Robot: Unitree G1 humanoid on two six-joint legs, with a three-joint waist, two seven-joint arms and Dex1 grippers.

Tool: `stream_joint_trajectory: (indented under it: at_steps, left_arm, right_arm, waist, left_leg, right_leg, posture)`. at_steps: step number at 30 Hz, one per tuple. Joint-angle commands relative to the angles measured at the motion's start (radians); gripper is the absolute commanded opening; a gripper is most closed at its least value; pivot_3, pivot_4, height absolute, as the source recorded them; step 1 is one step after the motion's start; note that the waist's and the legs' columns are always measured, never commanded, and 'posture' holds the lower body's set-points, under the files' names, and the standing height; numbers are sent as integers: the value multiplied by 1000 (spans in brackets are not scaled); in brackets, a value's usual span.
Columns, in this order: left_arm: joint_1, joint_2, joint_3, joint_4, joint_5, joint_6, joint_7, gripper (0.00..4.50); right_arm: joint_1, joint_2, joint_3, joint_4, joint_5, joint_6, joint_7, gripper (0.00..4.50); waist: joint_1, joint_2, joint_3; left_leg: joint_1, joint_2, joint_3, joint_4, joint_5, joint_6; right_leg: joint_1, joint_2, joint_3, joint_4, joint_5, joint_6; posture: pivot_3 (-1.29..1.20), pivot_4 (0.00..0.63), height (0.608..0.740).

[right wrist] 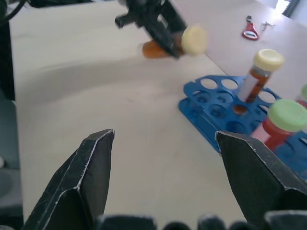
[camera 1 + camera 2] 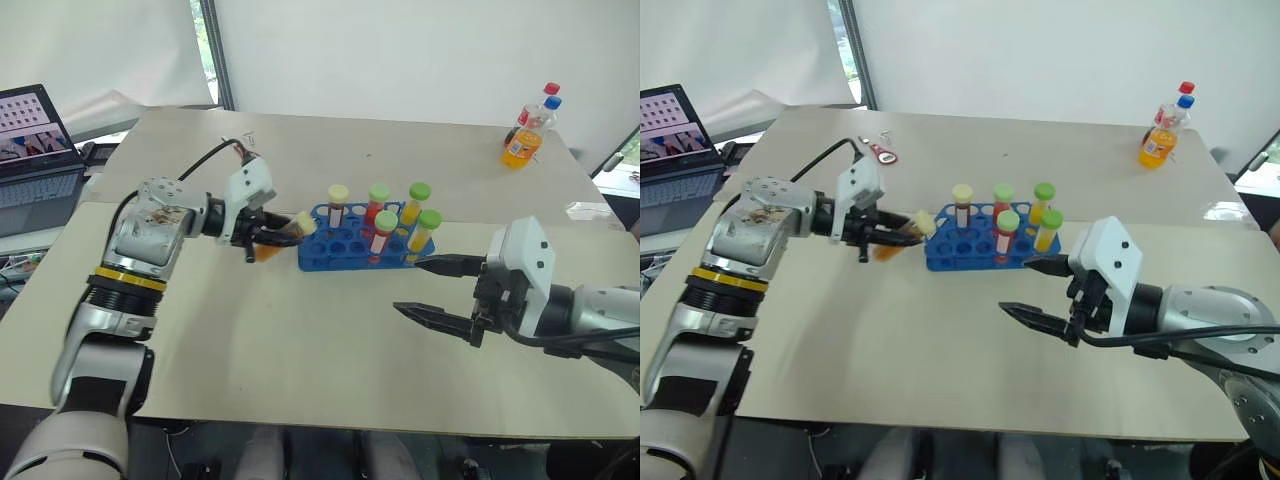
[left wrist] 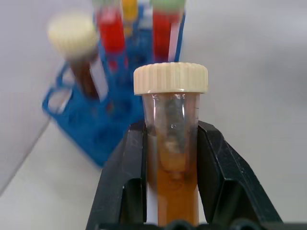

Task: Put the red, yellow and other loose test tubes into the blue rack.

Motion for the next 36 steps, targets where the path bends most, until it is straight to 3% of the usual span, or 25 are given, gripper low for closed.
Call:
stream_joint_trajectory:
  at_steps: [1,6,14,36]
  left_arm:
    - [-1,-117,57,19,-48,-44,121,869]
    - [-16,-237,70,169,-17,-235,218,869]
    - [-64,-342,68,353,11,-407,300,869]
    - [-31,-461,79,521,73,-675,425,869]
  right_arm:
    - [10,-30,-42,-16,-42,11,-33,3761]
    - [4,-32,-40,-25,-50,43,-90,3761]
    - [28,-37,-73,-61,-23,108,-133,3761]
    - [58,-27,-123,-66,3,148,-204,3761]
  waist:
    - [1,0,0]
    - [-8,0,0]
    - [1,0,0]
    - [4,0,0]
  left_leg:
    - [0,0,-1,1,0,0]
    - [0,0,-2,3,0,0]
    - [0,-1,-4,3,0,0]
    - [-1,-2,-7,4,0,0]
  right_leg:
    - [0,0,0,0,0,0]
    - [0,1,1,2,0,0]
    - [1,0,1,1,0,1]
    - [3,0,1,-1,1,2]
  posture:
    - [0,150,740]
    - [0,150,740]
    - [0,150,740]
    - [0,150,740]
